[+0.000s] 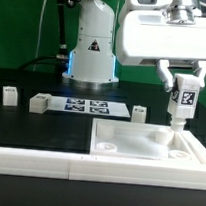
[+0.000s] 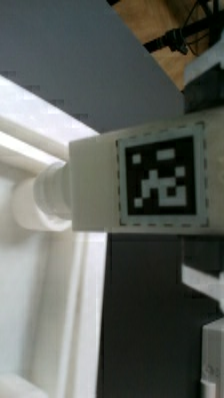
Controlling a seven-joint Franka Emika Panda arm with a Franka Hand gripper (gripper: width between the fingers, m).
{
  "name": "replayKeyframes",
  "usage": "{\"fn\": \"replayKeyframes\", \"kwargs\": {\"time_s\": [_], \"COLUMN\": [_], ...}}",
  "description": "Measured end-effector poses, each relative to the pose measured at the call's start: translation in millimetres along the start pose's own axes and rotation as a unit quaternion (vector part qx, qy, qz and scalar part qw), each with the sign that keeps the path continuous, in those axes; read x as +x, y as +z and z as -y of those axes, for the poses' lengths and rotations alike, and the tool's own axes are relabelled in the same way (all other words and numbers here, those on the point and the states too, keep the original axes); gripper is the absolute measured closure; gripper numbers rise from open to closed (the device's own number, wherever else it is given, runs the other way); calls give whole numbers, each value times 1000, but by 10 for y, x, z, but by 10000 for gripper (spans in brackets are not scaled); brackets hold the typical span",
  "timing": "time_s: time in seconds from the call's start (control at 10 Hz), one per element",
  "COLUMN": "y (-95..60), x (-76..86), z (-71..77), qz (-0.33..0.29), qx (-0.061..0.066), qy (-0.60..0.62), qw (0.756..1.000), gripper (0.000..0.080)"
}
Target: Assemble one leg
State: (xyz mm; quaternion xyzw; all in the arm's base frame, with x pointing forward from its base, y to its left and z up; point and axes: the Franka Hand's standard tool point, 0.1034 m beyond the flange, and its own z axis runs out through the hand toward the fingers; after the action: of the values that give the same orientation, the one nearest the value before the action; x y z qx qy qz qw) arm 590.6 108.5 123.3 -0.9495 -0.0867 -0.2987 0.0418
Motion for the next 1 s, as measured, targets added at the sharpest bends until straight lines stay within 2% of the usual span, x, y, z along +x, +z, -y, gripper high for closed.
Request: {"fn": "replayKeyframes", "kwargs": {"time_s": [0.3,0.6,1.0], "y": [122,287,309], "x": [56,-75,-86], "z": [-50,-3,-37], "qz": [-2,6,6], "qx": [-1,3,1], "qy": [1,2,-1], "qw": [1000,1000,1000], "gripper": [509,509,508]}}
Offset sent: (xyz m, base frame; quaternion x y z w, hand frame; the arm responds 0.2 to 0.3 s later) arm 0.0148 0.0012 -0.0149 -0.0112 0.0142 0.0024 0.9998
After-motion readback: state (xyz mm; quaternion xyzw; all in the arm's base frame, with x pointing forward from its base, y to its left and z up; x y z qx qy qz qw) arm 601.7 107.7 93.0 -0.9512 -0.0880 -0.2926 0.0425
